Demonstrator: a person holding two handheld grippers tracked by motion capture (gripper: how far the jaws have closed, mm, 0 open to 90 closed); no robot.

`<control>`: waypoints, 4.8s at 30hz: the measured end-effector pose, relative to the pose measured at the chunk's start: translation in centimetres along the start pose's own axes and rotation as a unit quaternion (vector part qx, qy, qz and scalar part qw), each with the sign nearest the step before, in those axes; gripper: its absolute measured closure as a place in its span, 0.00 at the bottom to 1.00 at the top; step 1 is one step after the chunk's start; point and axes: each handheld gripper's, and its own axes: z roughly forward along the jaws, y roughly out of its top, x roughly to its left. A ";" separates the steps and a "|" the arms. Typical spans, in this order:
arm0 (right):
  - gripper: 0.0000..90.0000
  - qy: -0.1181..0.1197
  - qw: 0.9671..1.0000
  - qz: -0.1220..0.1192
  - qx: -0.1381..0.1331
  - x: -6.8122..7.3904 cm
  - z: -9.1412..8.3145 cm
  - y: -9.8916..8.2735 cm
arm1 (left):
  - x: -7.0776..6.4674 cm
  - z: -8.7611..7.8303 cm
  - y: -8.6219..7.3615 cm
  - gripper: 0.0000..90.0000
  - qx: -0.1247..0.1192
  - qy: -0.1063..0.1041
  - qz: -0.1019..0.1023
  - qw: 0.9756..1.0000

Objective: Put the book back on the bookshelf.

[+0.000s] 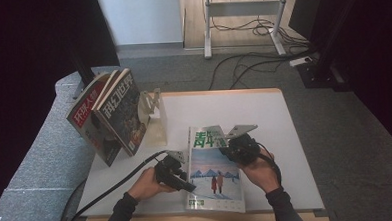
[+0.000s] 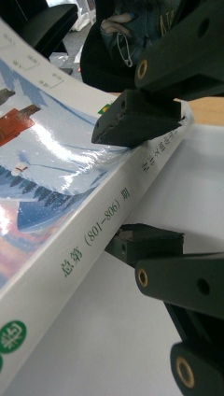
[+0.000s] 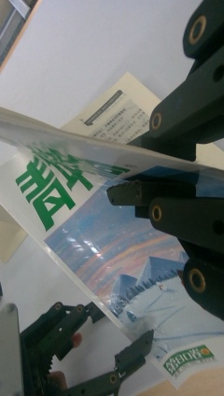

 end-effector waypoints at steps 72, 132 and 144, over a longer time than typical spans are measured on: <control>0.90 0.053 0.993 -0.068 -0.085 4.0 -5.7 0.6 | -5.1 -4.8 -3.5 0.78 -0.027 0.156 0.142 0.977; 0.91 0.069 0.991 -0.093 -0.069 4.3 -6.4 0.2 | -11.2 -12.3 4.3 0.76 -0.116 0.198 0.198 0.953; 0.60 0.015 0.996 -0.057 -0.065 0.7 -5.8 -3.5 | -11.0 -12.4 4.4 0.80 -0.116 0.180 0.166 0.963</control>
